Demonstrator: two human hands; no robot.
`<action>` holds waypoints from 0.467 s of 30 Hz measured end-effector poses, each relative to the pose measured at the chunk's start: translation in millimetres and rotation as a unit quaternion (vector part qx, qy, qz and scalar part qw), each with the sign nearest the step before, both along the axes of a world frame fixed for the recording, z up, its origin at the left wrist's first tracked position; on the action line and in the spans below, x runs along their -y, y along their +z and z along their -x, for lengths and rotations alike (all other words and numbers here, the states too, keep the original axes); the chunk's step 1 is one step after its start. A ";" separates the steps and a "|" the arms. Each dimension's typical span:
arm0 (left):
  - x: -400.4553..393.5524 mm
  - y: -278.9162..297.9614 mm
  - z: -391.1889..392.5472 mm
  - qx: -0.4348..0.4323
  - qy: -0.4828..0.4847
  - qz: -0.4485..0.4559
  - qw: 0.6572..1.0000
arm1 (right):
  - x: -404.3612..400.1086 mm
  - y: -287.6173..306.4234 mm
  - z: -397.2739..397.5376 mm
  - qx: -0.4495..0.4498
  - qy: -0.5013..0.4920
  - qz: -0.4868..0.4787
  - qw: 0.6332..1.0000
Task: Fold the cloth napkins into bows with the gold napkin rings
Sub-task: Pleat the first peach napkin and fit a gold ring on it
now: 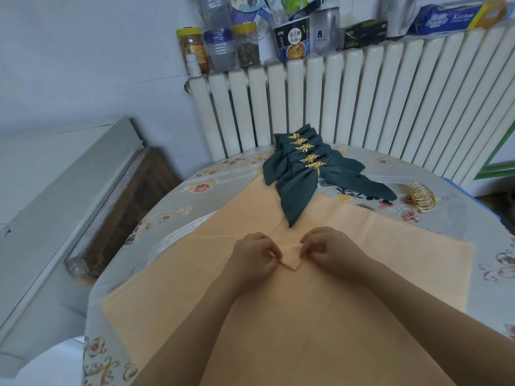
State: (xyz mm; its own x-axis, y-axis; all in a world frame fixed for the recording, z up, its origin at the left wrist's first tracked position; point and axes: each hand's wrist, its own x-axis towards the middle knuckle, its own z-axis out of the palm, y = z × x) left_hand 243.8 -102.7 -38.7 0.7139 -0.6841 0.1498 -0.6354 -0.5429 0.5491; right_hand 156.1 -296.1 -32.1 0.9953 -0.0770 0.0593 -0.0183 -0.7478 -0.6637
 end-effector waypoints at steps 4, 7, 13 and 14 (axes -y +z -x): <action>7.5 0.8 1.9 0.021 0.018 -0.066 0.997 | -1.3 -5.3 -2.3 0.002 -0.003 0.026 1.000; 14.6 4.6 0.9 -0.029 0.054 -0.079 0.995 | -5.2 -7.3 -8.9 -0.009 -0.031 0.048 0.998; 29.1 19.4 -5.1 -0.116 0.066 -0.132 0.982 | -17.7 -1.4 -22.7 -0.092 -0.063 0.143 0.983; 30.5 21.2 -5.2 -0.118 0.058 -0.150 0.980 | -19.3 -0.2 -24.7 -0.103 -0.060 0.141 0.983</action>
